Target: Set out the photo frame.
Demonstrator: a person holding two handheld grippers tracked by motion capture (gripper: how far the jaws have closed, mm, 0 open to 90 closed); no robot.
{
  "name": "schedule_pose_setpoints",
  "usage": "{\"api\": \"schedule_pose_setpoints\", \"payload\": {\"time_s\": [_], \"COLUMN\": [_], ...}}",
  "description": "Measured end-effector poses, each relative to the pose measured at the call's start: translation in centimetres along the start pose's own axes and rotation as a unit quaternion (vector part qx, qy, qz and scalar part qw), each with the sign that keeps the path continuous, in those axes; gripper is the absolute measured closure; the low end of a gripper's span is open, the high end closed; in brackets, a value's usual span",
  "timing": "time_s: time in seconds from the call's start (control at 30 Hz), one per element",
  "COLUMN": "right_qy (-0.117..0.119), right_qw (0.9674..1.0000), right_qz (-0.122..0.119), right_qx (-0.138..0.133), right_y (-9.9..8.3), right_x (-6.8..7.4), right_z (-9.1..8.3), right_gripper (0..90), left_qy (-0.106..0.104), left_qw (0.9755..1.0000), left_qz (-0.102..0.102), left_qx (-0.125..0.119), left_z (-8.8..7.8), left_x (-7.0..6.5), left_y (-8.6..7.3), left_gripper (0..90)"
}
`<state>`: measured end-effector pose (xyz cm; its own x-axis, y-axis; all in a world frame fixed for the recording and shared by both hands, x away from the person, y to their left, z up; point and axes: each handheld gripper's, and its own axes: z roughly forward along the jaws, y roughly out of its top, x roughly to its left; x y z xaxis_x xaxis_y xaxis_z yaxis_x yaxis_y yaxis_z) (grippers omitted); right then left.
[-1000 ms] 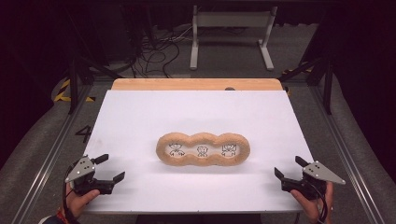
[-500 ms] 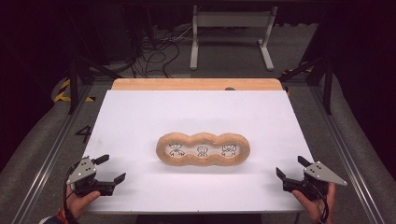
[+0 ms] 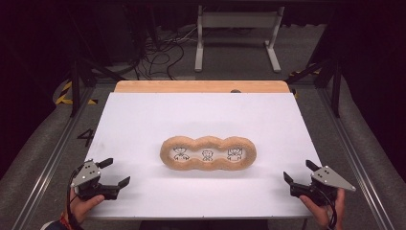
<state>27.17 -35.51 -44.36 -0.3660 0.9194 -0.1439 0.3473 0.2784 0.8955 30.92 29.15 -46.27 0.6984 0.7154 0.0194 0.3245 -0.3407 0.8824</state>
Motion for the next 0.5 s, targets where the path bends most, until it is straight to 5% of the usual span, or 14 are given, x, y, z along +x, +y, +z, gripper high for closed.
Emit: {"api": "schedule_pose_setpoints", "payload": {"time_s": [0.27,0.5], "right_qy": [-0.006,-0.01], "right_qw": [0.9998,0.9999], "right_qz": [-0.02,-0.009], "right_qx": [0.006,0.0], "right_y": [0.05,0.08], "right_x": [0.6,0.24], "right_z": [0.0,-0.19], "right_gripper": [11.2,10.8], "left_qy": [-0.003,-0.006], "left_qw": [1.0,1.0], "left_qz": [0.002,0.005], "left_qx": [0.004,0.004], "left_z": [0.37,0.55], "left_x": [-0.1,-0.32], "left_y": [0.19,0.39], "left_gripper": [7.2,7.2]}}
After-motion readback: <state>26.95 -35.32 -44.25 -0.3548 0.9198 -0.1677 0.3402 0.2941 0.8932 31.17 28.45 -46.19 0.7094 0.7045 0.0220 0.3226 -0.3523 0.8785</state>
